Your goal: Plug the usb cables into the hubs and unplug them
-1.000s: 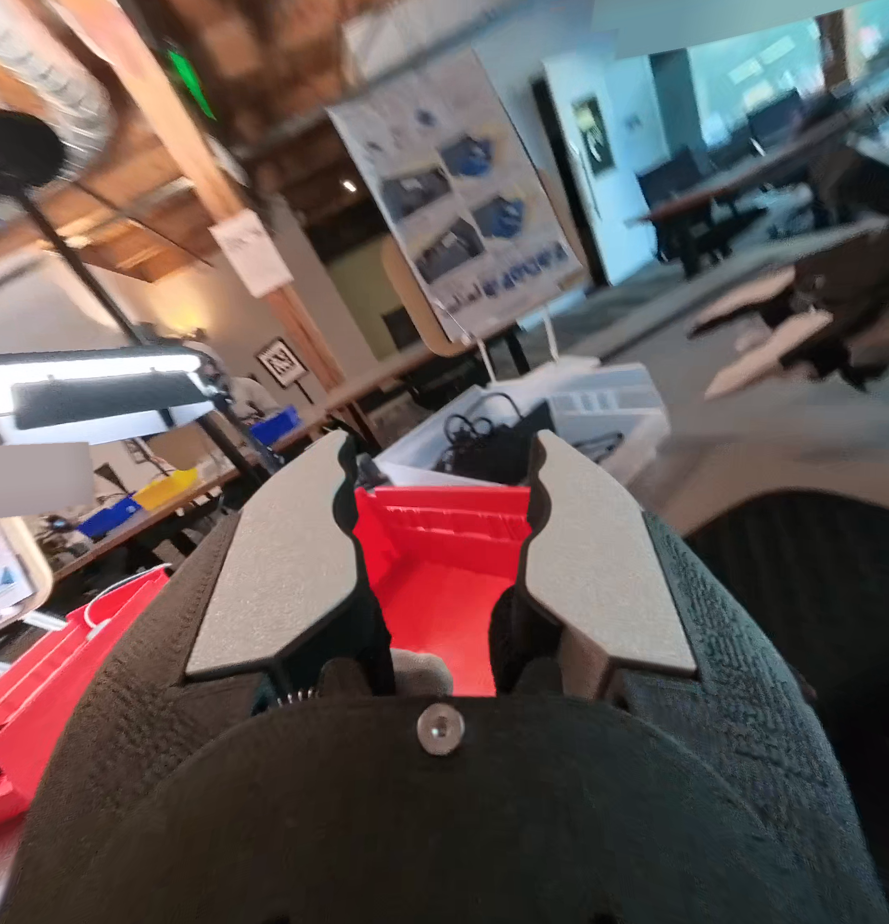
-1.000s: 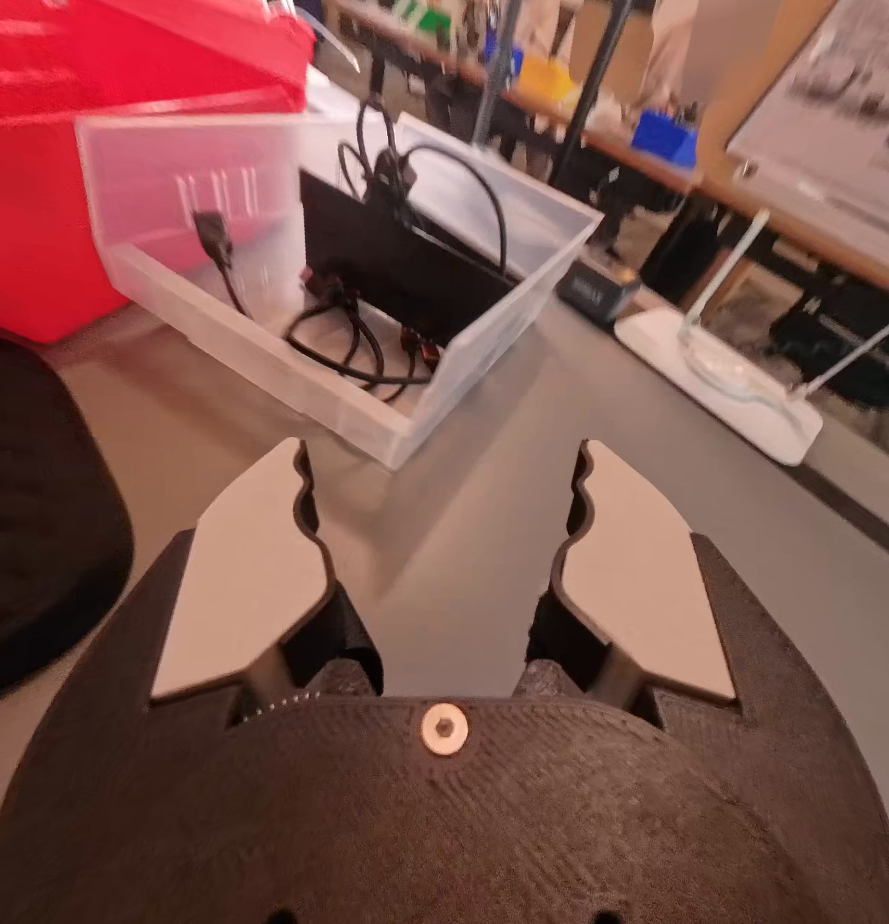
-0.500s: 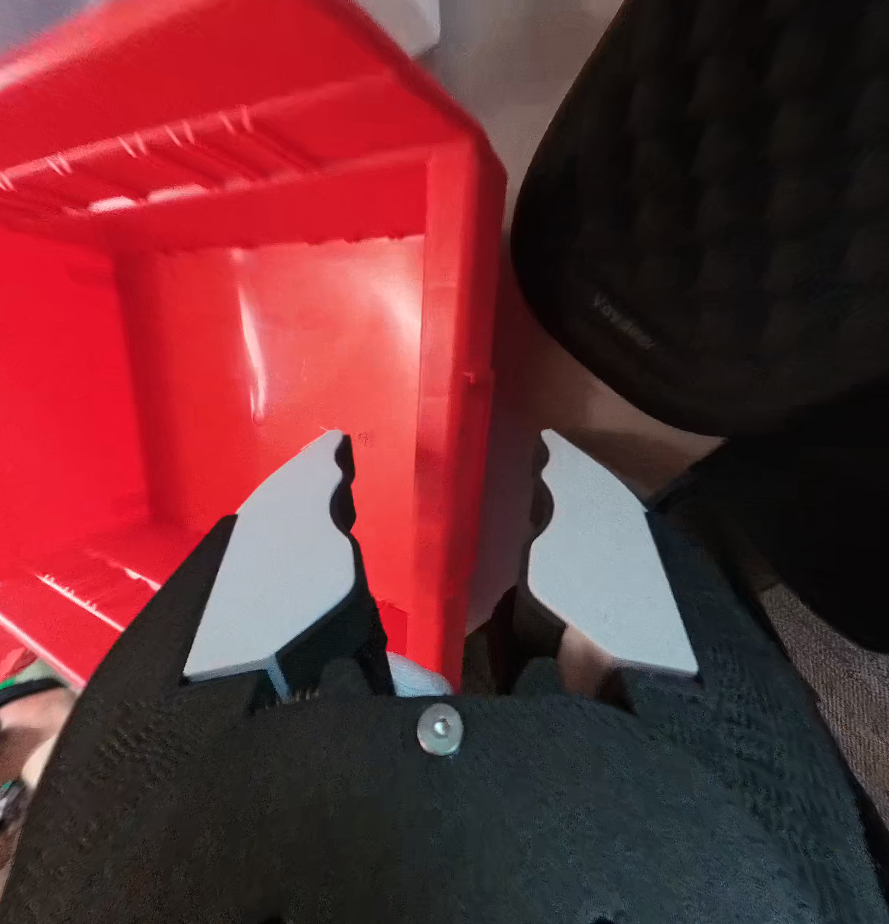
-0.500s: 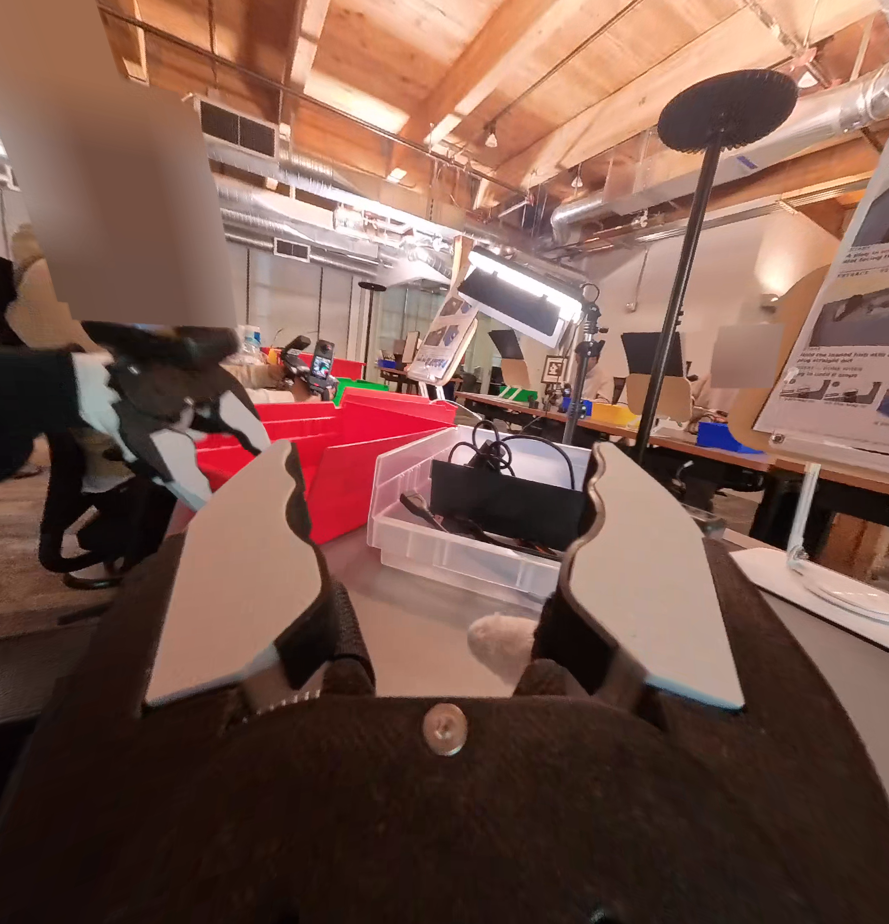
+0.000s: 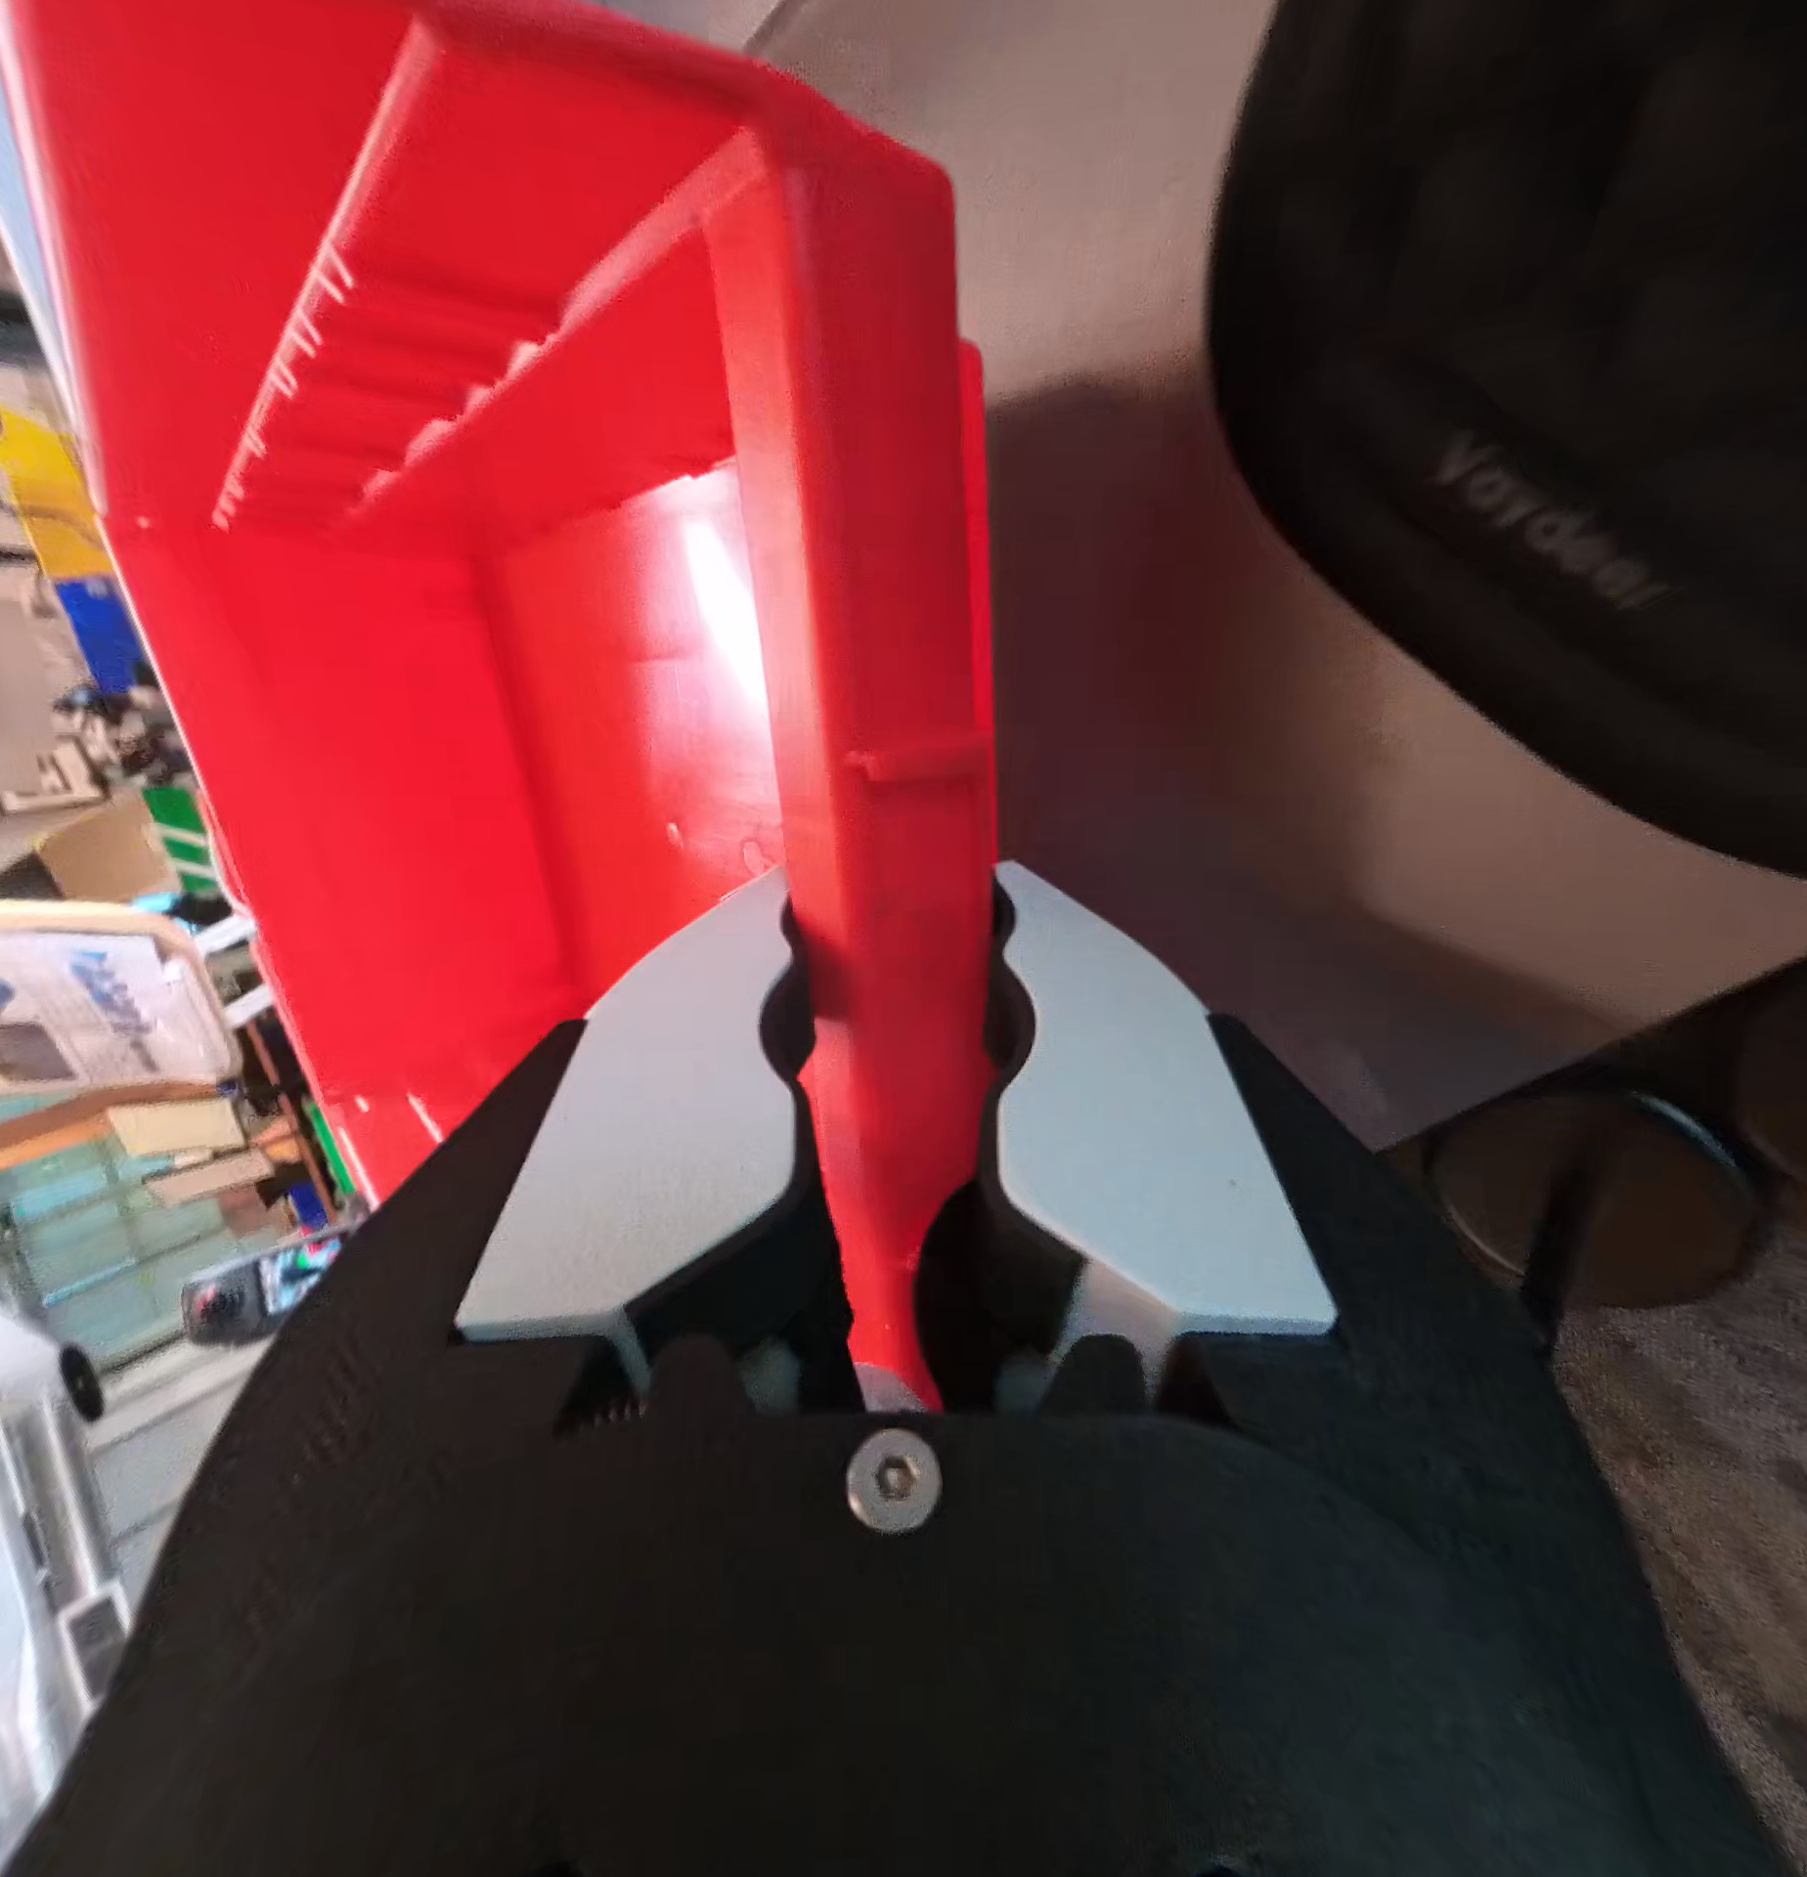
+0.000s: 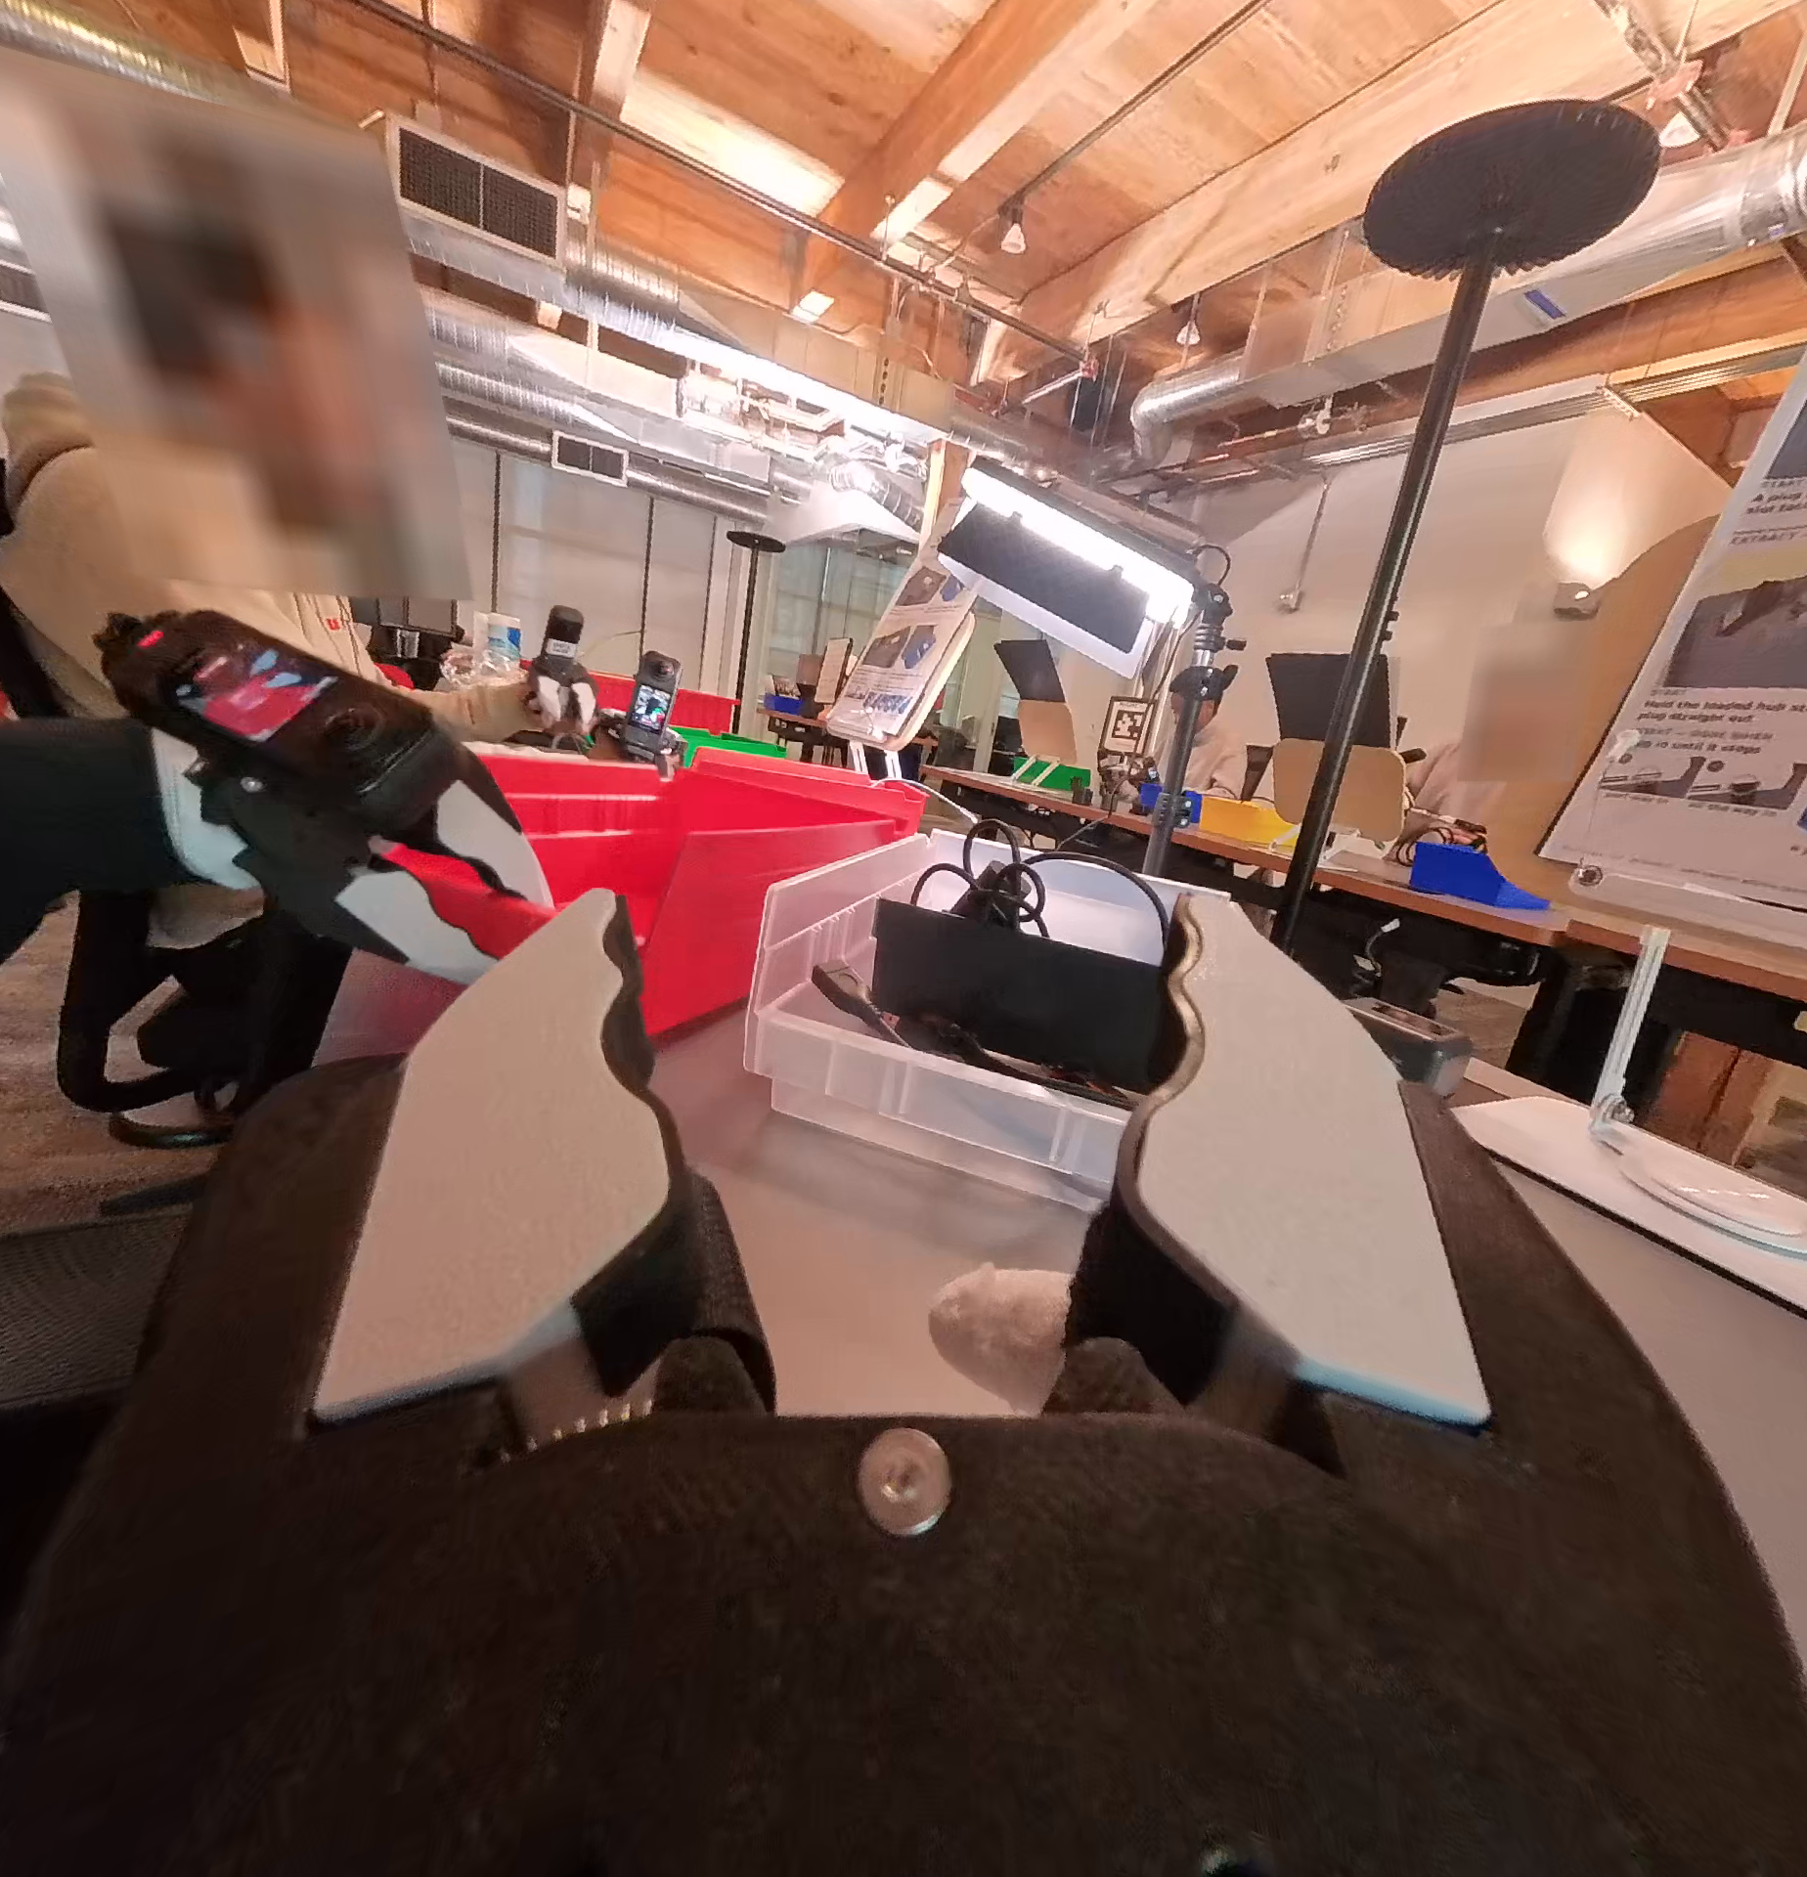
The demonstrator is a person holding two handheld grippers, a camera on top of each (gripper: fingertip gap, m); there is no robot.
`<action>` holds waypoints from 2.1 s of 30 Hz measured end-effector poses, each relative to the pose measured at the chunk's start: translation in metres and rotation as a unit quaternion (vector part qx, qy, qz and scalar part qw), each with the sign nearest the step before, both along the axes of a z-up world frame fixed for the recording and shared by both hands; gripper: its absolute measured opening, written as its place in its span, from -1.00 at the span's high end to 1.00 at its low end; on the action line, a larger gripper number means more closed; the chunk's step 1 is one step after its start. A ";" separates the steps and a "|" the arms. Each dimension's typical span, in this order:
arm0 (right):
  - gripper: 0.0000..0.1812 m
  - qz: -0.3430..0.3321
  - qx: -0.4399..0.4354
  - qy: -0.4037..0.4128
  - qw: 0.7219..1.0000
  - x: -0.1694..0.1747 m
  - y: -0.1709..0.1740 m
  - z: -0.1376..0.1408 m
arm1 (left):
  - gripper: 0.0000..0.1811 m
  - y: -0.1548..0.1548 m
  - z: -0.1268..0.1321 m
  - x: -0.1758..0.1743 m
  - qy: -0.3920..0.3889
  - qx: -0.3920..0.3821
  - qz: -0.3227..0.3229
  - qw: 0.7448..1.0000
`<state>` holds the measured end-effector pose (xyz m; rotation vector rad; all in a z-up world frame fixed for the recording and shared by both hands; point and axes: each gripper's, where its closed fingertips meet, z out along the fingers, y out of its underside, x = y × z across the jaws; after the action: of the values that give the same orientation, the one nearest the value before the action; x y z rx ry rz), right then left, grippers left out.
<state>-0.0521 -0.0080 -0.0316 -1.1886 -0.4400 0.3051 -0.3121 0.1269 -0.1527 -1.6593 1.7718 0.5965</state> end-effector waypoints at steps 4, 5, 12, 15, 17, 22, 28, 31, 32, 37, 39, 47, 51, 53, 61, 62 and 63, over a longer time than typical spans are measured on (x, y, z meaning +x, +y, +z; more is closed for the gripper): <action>-0.04 -0.014 0.011 -0.026 1.000 -0.002 -0.001 -0.001 | 0.67 0.014 0.030 -0.002 -0.007 0.092 0.018 0.996; -0.04 -0.016 0.014 -0.032 0.999 -0.003 -0.001 -0.001 | 0.67 0.018 0.041 -0.003 0.000 0.128 0.024 0.991; -0.06 -0.053 0.050 -0.086 0.994 0.009 -0.017 0.011 | 0.67 0.001 0.121 0.044 -0.039 0.318 -0.044 0.946; -0.04 -0.115 0.090 -0.080 0.986 0.049 -0.031 0.045 | 0.68 -0.027 0.146 0.087 -0.070 0.348 -0.110 0.928; -0.02 -0.156 0.115 -0.068 0.979 0.083 -0.044 0.073 | 0.68 -0.046 0.157 0.121 -0.084 0.352 -0.153 0.920; 0.06 -0.249 0.185 -0.033 0.950 0.164 -0.091 0.150 | 0.67 -0.091 0.162 0.220 -0.136 0.292 -0.266 0.909; 0.26 -0.323 0.228 -0.052 0.917 0.205 -0.155 0.182 | 0.67 -0.135 0.132 0.336 -0.153 0.176 -0.378 0.896; 0.38 -0.322 0.216 -0.073 0.919 0.213 -0.168 0.182 | 0.67 -0.144 0.103 0.387 -0.123 0.128 -0.404 0.897; 0.38 -0.325 0.195 -0.083 0.922 0.217 -0.168 0.180 | 0.67 -0.148 0.091 0.402 -0.112 0.112 -0.415 0.896; 0.40 -0.332 0.111 -0.143 0.926 0.226 -0.172 0.162 | 0.66 -0.163 0.024 0.459 -0.055 0.048 -0.442 0.894; 0.45 -0.338 0.085 -0.163 0.923 0.231 -0.173 0.155 | 0.67 -0.165 0.003 0.470 -0.040 0.034 -0.446 0.893; 0.56 -0.326 -0.023 -0.161 0.931 0.244 -0.156 0.124 | 0.36 -0.166 -0.006 0.491 -0.062 0.050 -0.442 0.893; 0.55 -0.258 -0.121 -0.191 0.939 0.228 -0.137 0.087 | 0.21 -0.166 0.021 0.452 -0.118 -0.005 -0.428 0.896; 0.55 -0.190 -0.199 -0.194 0.942 0.212 -0.123 0.056 | 0.24 -0.141 0.045 0.417 -0.153 -0.001 -0.385 0.910; 0.59 -0.162 -0.452 -0.306 0.822 0.195 -0.047 -0.085 | 0.30 -0.029 0.031 0.269 -0.251 -0.186 -0.120 0.942; 0.55 -0.174 -0.464 -0.319 0.808 0.199 -0.041 -0.096 | 0.30 -0.021 0.024 0.261 -0.238 -0.184 -0.109 0.947; 0.51 -0.179 -0.476 -0.331 0.795 0.201 -0.038 -0.106 | 0.30 -0.014 0.017 0.256 -0.225 -0.175 -0.103 0.953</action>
<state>0.1490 -0.0456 -0.1381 -2.3624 -0.6793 -0.3000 -0.0558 0.1125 -0.1355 -1.6381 1.7356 -0.1962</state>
